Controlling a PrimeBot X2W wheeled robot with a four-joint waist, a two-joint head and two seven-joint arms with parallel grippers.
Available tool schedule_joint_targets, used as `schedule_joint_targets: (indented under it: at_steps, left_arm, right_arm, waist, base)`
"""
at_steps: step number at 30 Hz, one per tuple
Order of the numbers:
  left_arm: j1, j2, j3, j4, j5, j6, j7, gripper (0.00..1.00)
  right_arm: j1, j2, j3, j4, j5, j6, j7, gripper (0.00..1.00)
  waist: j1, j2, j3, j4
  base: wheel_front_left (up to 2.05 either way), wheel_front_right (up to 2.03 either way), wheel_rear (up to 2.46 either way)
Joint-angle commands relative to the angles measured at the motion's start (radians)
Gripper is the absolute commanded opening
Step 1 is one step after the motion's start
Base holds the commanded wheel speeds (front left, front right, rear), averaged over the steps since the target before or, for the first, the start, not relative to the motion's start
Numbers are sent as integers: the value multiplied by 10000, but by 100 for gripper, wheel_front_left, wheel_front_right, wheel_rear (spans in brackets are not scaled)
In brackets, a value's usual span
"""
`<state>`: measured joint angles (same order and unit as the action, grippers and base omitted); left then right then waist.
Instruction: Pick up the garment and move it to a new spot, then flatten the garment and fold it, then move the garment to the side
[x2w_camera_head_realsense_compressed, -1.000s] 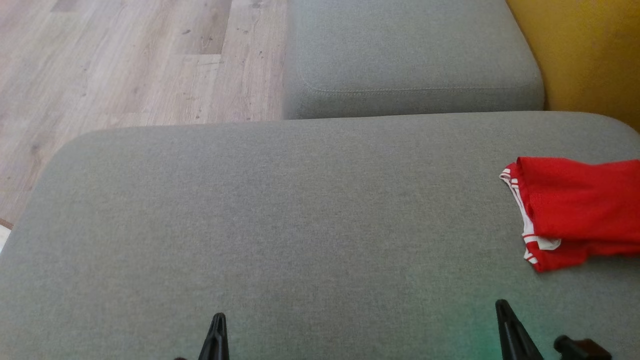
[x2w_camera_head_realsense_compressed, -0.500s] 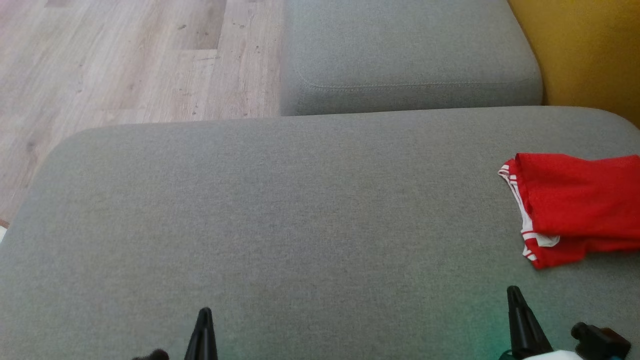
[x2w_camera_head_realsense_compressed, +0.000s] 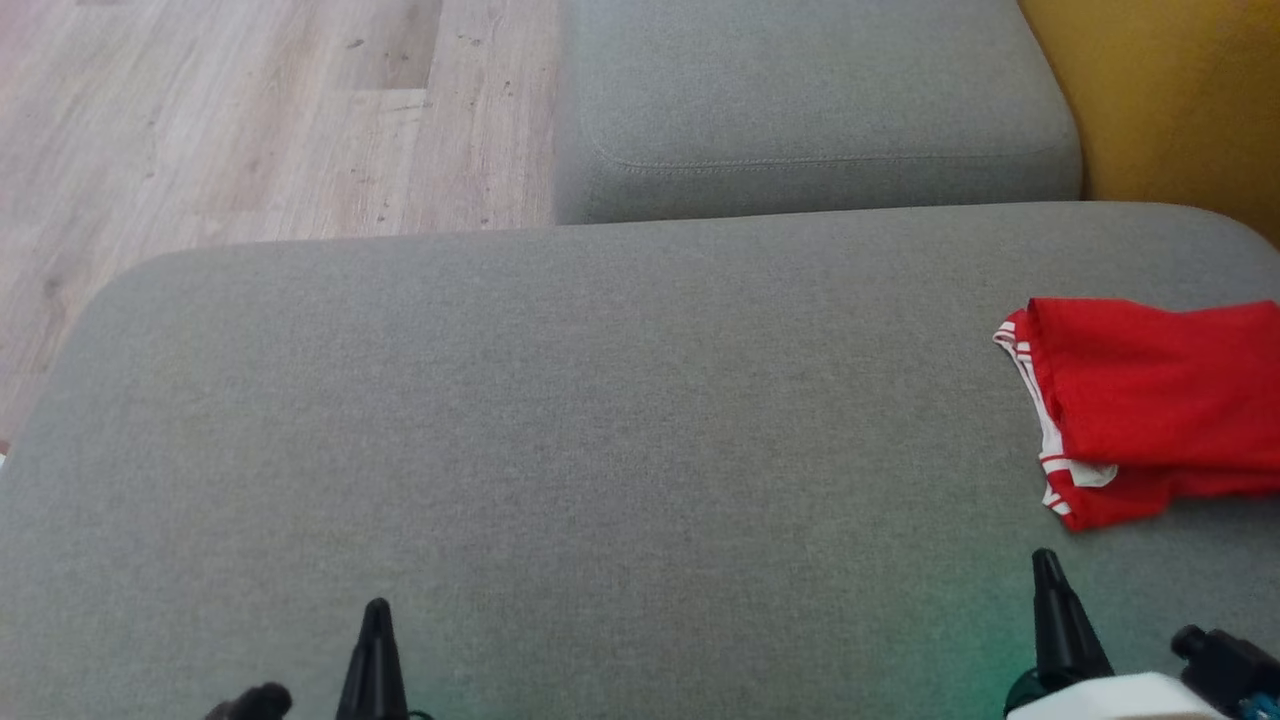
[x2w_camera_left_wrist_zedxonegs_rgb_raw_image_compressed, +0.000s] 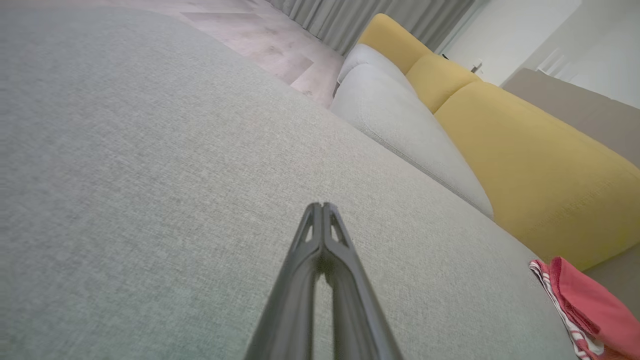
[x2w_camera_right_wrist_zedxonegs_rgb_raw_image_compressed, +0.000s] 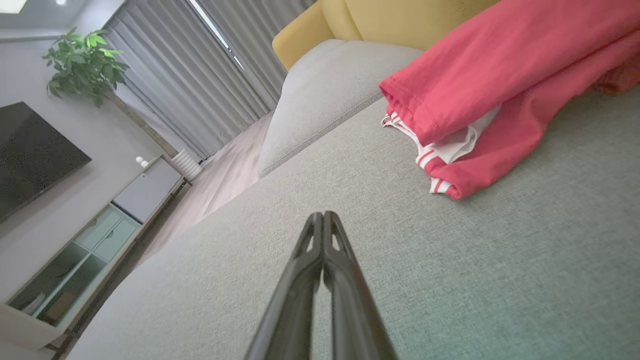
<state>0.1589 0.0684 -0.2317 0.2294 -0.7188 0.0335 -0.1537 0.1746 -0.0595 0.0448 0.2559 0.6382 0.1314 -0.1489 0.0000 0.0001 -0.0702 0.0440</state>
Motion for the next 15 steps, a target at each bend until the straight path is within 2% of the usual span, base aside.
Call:
schedule_joint_targets:
  at_steps: [1,15]
  left_arm:
    - [-556,105,246,-243,-299,-106,43,0]
    - [-882,132,656,-189,-1752,-350,379,0]
  right_arm:
    - [-492,-148,-30,-301,344,-1,49,0]
    - [-856,-164,-203,-276,1895,-2,399,0]
  waist:
    - [0,-1,14,-8]
    - [0,-1,129,-77]
  base:
    - [0,0,0]
    - [0,0,0]
